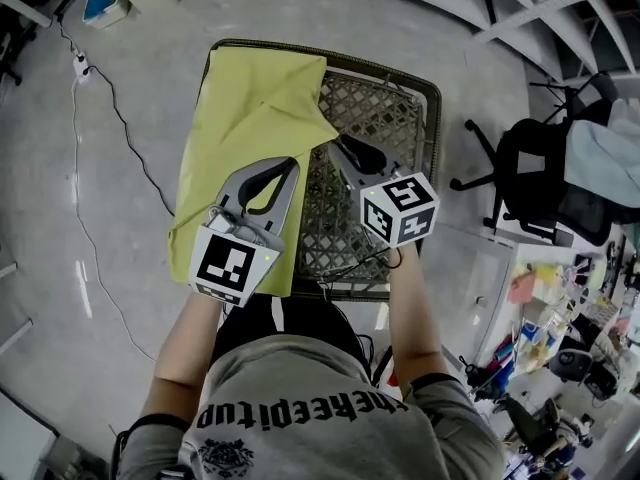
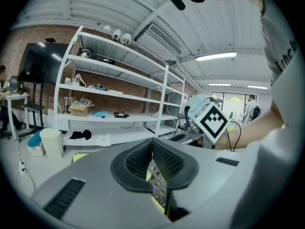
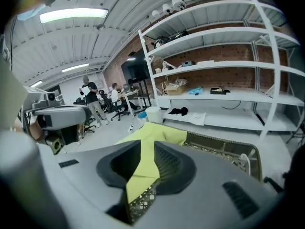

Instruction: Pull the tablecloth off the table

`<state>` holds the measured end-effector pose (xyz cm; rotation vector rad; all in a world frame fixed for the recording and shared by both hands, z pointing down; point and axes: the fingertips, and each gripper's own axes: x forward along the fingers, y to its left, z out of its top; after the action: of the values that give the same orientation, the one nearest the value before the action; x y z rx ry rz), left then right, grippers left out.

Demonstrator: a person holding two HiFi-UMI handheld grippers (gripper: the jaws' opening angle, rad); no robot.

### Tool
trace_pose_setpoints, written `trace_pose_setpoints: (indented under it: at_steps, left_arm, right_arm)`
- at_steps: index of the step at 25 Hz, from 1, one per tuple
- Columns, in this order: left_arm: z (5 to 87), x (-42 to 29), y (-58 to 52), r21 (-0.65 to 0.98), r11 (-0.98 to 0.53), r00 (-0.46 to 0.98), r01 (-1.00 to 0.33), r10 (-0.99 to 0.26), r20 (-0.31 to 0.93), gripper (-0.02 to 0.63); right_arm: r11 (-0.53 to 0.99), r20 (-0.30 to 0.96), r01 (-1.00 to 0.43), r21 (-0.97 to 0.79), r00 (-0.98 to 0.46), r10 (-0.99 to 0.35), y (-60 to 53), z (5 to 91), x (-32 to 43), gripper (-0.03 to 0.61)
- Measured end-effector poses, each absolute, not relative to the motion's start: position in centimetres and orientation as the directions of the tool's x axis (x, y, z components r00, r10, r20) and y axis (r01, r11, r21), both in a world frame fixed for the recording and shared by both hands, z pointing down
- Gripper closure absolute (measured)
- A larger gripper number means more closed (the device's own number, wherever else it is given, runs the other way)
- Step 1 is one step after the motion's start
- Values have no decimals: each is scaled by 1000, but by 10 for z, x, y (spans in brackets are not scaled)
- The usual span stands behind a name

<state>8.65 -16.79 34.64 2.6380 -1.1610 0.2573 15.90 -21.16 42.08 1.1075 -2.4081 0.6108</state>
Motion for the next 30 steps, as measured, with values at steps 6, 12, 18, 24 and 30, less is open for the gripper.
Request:
trace_pose_setpoints:
  at_steps: [6, 12, 18, 24, 30]
  left_arm:
    - [363, 85, -184, 151, -605, 619, -781, -721, 311, 598]
    - [381, 77, -194, 163, -554, 571, -816, -734, 368, 598]
    - [392, 73, -198, 170, -530, 550, -831, -736, 395, 598]
    - [391, 72, -198, 166, -532, 550, -830, -735, 397, 598]
    - [389, 64, -192, 163, -538, 556, -827, -739, 380, 598]
  right_arm:
    - [635, 598, -740, -221, -617, -511, -247, 473, 158, 458]
    - [677, 681, -704, -213, -604, -414, -263, 528, 157, 442]
    - [678, 741, -701, -221, -573, -351, -265, 571, 164, 443]
    - [673, 742, -699, -244, -581, -335, -261, 569, 162, 560]
    - [680, 580, -625, -384, -736, -349, -257, 510, 131, 561]
